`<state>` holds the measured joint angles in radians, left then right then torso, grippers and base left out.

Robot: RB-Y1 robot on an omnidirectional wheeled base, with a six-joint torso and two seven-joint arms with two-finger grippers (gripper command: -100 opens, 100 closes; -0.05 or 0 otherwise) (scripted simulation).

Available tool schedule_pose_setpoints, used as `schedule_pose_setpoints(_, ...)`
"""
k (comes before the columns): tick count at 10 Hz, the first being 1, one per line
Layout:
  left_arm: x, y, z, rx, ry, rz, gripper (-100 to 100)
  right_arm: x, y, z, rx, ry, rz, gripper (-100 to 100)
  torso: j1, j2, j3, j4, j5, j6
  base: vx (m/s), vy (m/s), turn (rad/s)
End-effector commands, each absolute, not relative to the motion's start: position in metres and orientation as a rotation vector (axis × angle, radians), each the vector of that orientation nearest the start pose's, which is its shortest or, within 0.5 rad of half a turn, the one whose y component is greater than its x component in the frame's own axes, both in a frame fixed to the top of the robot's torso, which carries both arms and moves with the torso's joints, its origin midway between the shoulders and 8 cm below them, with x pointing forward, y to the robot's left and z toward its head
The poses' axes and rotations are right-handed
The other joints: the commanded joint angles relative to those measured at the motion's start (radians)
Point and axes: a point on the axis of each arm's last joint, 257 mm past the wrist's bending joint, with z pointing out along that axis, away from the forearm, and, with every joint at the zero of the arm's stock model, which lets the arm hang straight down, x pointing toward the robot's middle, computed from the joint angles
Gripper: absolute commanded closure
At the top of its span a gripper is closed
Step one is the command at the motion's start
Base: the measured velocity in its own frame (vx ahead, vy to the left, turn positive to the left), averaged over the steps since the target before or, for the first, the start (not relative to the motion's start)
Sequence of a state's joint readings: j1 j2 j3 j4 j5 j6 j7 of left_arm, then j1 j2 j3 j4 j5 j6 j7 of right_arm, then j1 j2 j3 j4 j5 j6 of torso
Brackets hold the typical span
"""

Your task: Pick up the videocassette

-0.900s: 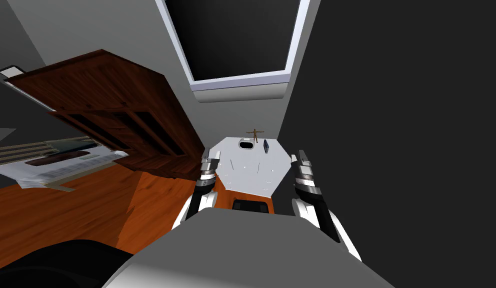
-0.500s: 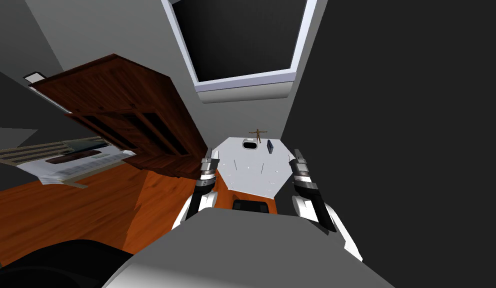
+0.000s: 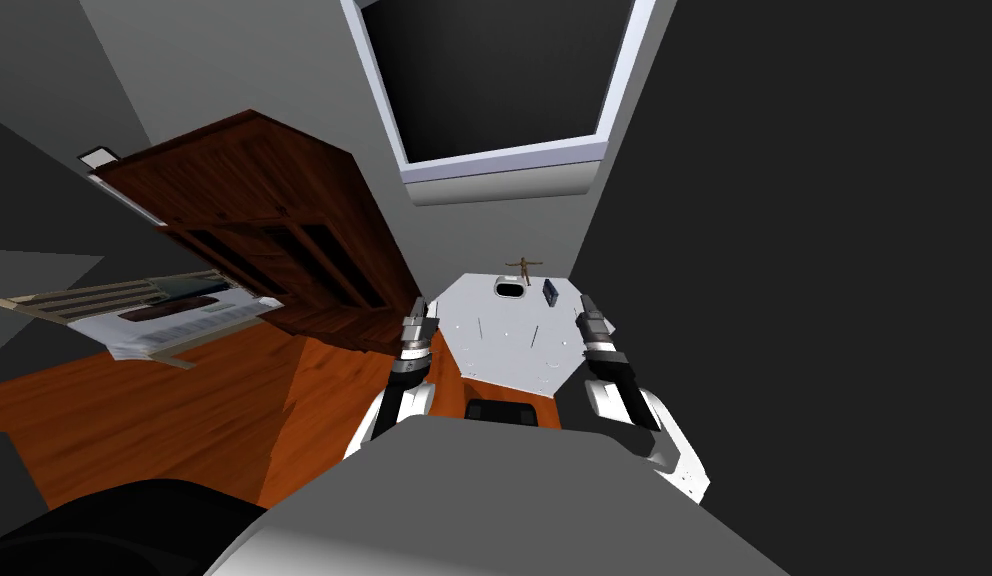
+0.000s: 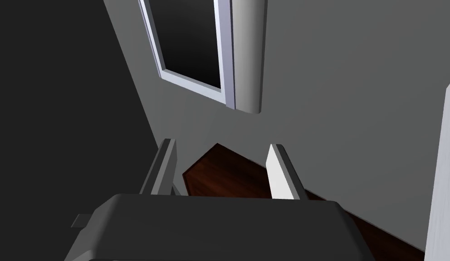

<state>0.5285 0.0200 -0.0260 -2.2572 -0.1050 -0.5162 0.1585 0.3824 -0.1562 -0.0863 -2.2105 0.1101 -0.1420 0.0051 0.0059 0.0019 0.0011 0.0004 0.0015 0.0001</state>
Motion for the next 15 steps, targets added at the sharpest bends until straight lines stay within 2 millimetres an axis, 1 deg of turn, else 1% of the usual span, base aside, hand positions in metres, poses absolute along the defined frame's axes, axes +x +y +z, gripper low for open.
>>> schedule_pose_setpoints(1,0.347,0.259,0.006,-0.672,0.678,-1.395,0,0.427,-0.314,-0.044,0.738,1.012,1.015,-100,0.0,0.0,0.0,0.0,0.0,0.0,-0.013,0.088,0.044)
schedule_pose_setpoints(2,0.347,0.259,0.006,-0.672,0.678,-1.395,0,0.429,-0.315,-0.047,0.75,1.021,1.008,-100,0.0,-0.001,-0.001,0.0,0.0,0.0,-0.004,0.081,0.02)
schedule_pose_setpoints(3,0.347,0.259,0.006,-0.672,0.678,-1.395,0,0.441,-0.324,-0.049,0.75,1.042,0.983,-100,-0.001,-0.001,-0.001,0.0,0.0,0.0,0.002,0.112,0.039)
schedule_pose_setpoints(4,0.347,0.259,0.006,-0.672,0.678,-1.395,0,0.442,-0.327,-0.055,0.772,1.056,0.971,-100,0.001,-0.002,-0.001,0.0,0.0,0.0,-0.008,0.101,0.017)
schedule_pose_setpoints(5,0.347,0.259,0.006,-0.672,0.678,-1.395,0,0.454,-0.339,-0.055,0.77,1.071,0.943,-100,0.001,-0.002,-0.001,0.0,0.0,0.0,-0.04,0.106,0.043)
schedule_pose_setpoints(7,0.347,0.259,0.006,-0.672,0.678,-1.395,0,0.456,-0.343,-0.062,0.8,1.087,0.926,-100,-0.001,0.0,0.0,0.0,0.0,0.0,-0.022,0.056,0.008)
schedule_pose_setpoints(8,0.347,0.259,0.006,-0.672,0.678,-1.394,0,0.469,-0.358,-0.061,0.806,1.099,0.891,-100,-0.003,-0.001,0.0,0.0,-0.001,0.0,-0.014,0.074,0.061)
schedule_pose_setpoints(10,0.347,0.259,0.006,-0.672,0.678,-1.394,0,0.47,-0.362,-0.068,0.832,1.113,0.875,-100,-0.001,-0.001,-0.001,0.0,0.0,0.0,-0.004,0.058,0.006)
schedule_pose_setpoints(11,0.347,0.259,0.006,-0.672,0.678,-1.394,0,0.482,-0.381,-0.066,0.848,1.12,0.833,-100,-0.003,-0.001,-0.001,0.0,-0.001,0.0,-0.013,0.086,0.057)
schedule_pose_setpoints(12,0.347,0.259,0.006,-0.672,0.678,-1.395,0,0.483,-0.384,-0.071,0.868,1.129,0.82,-100,-0.001,-0.001,-0.001,0.0,0.0,0.0,-0.025,0.086,0.033)
schedule_pose_setpoints(13,0.347,0.259,0.006,-0.672,0.678,-1.395,0,0.494,-0.405,-0.065,0.877,1.124,0.781,-100,-0.001,-0.001,0.0,0.0,0.0,0.0,-0.02,0.108,0.069)
schedule_pose_setpoints(15,0.347,0.259,0.006,-0.672,0.678,-1.394,0,0.496,-0.412,-0.073,0.916,1.137,0.756,-100,-0.001,-0.001,-0.001,0.0,0.0,0.0,-0.005,0.057,0.008)
